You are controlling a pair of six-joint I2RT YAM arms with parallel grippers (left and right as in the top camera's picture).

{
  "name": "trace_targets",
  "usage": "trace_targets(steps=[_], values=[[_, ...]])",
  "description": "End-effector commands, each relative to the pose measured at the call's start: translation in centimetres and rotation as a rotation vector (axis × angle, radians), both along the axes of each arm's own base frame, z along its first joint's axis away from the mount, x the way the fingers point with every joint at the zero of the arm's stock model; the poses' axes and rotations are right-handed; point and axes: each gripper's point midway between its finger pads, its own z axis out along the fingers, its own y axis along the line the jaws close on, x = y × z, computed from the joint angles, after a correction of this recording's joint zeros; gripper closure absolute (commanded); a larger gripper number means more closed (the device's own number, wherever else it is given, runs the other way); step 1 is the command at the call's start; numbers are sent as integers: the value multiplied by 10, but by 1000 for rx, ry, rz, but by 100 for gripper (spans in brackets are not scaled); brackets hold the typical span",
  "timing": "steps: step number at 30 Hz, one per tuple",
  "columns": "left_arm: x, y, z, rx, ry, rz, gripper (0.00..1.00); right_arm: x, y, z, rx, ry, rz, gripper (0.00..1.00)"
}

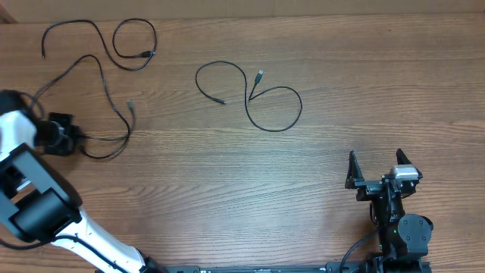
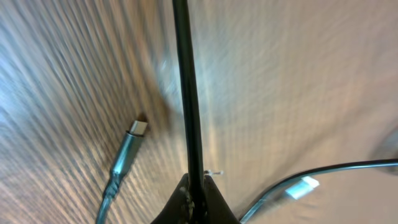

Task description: Untangle cables

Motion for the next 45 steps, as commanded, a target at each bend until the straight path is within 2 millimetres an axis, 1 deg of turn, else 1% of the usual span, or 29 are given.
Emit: trace_targets(steps=[1,3,6,9,10,11,13,14,15,16,17,18,20,22,24,25,27,29,31,32,34,36,39,43,45], values=[[20,20,36,-12,-106,50,95,0,1,-2,3,-3,3,0],[22,30,46,10,-121,59,96,0,1,-2,3,-3,3,0],[27,37,56,31,-144,61,96,0,1,-2,3,-3,3,0],[28,39,58,41,-147,63,95,0,1,-2,3,-3,3,0],[23,43,55,67,-115,73,92,0,1,-2,3,-3,3,0],[20,45,53,82,-93,78,83,0,1,-2,3,-3,3,0],[14,46,50,112,-60,51,60,0,1,-2,3,-3,3,0],[12,46,49,127,-54,18,46,0,1,-2,3,-3,3,0],[9,47,48,145,-42,-11,34,0,1,-2,3,-3,3,0],[7,48,47,159,-32,-28,16,0,1,-2,3,-3,3,0],[5,49,46,173,-21,-44,7,0,1,-2,3,-3,3,0],[3,49,45,183,-15,-67,3,0,1,-2,3,-3,3,0],[0,47,44,186,-4,-106,4,0,1,-2,3,-3,3,0],[-5,42,43,164,16,-110,15,0,1,-2,3,-3,3,0],[-11,32,41,127,37,-136,24,0,1,-2,3,-3,3,0],[-13,29,40,128,46,-156,24,0,1,-2,3,-3,3,0],[-18,31,37,172,84,-215,22,0,1,-2,3,-3,3,0],[-33,38,34,233,179,-238,15,0,1,-2,3,-3,3,0],[-48,42,31,264,270,-239,12,0,1,-2,3,-3,3,0],[-54,42,28,261,298,-234,12,0,1,-2,3,-3,3,0],[-58,36,23,233,310,-224,11,0,1,-2,3,-3,3,0],[-58,26,18,183,293,-221,10,0,1,-2,3,-3,3,0],[-49,4,10,85,225,-234,10,0,1,-2,3,-3,3,0],[-37,-11,0,57,176,-245,9,0,1,-2,3,-3,3,0],[-32,-19,-6,48,158,-261,5,0,1,-2,3,-3,3,0]])
